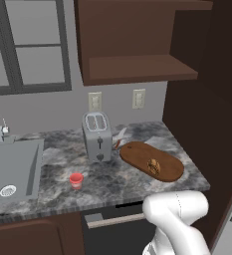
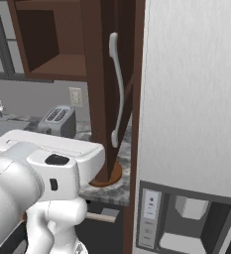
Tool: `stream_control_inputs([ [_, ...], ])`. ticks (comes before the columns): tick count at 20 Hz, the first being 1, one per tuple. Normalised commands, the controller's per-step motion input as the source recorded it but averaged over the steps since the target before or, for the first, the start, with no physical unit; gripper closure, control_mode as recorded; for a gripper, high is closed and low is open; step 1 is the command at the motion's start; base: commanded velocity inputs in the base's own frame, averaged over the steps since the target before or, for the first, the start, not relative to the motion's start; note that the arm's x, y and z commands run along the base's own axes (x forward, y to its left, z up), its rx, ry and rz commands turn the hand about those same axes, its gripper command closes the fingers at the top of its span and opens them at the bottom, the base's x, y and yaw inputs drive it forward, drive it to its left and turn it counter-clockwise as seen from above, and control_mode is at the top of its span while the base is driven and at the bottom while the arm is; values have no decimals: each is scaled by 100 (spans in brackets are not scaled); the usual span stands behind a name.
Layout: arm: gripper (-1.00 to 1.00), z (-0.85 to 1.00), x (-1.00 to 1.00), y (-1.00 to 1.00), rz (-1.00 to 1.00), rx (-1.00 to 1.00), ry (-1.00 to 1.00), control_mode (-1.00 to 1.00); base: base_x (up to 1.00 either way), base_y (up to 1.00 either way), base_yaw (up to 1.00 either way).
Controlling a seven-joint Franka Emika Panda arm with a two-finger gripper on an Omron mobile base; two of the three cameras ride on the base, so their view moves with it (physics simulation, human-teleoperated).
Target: Pick the bread, place it on the cutting board, pick the jam, place it on the counter, and close the cabinet.
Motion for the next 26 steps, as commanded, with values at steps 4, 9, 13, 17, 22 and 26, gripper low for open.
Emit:
stream_control_inputs([
  [4, -100, 0, -3, -16, 0, 0, 0, -100, 0, 0, 0],
  [9, -100, 0, -36, -2, 0, 0, -2, -100, 0, 0, 0],
  [13, -100, 0, -39, -5, 0, 0, -3, -100, 0, 0, 0],
  [17, -100, 0, -12, -7, 0, 0, -1, -100, 0, 0, 0],
  [22, -100, 0, 0, -13, 0, 0, 0, -100, 0, 0, 0],
  [26, -100, 0, 0, -28, 0, 0, 0, -100, 0, 0, 0],
])
